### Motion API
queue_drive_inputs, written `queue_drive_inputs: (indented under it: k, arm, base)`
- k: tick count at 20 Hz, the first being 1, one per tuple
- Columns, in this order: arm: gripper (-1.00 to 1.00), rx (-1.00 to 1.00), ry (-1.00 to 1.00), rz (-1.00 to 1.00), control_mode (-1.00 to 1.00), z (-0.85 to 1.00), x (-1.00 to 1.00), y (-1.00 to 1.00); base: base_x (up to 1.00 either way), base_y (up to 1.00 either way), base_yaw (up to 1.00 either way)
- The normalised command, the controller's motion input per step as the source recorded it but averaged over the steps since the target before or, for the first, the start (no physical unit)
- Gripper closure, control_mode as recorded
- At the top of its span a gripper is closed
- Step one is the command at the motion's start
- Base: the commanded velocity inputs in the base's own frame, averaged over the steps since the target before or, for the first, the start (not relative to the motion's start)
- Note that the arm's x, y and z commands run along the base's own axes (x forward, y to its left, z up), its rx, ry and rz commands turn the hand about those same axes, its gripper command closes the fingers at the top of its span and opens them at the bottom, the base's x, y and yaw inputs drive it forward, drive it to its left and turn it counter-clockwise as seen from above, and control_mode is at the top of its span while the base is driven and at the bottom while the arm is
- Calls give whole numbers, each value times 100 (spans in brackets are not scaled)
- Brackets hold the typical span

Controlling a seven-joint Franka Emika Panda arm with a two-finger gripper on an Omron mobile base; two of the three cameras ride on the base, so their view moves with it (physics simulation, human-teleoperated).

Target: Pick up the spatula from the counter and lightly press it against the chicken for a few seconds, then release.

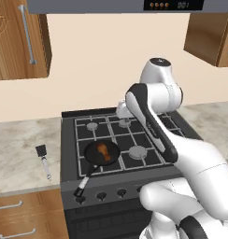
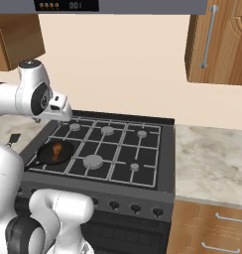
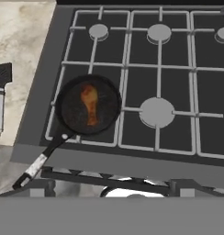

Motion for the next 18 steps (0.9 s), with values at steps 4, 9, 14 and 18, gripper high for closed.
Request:
queue_drive_inputs:
  k: [4, 9, 14, 18]
  arm:
    - [-100, -4, -6, 4, -100, -14, -12, 68]
    - [-100, 0, -8, 1, -100, -31, -11, 51]
    - [-100, 2, -3, 4, -100, -13, -8, 44]
    - [-100, 5, 1, 8, -100, 0, -1, 53]
  base:
    - [0, 0, 0]
    - [0, 0, 0]
    - [0, 0, 0]
    - [0, 0, 0]
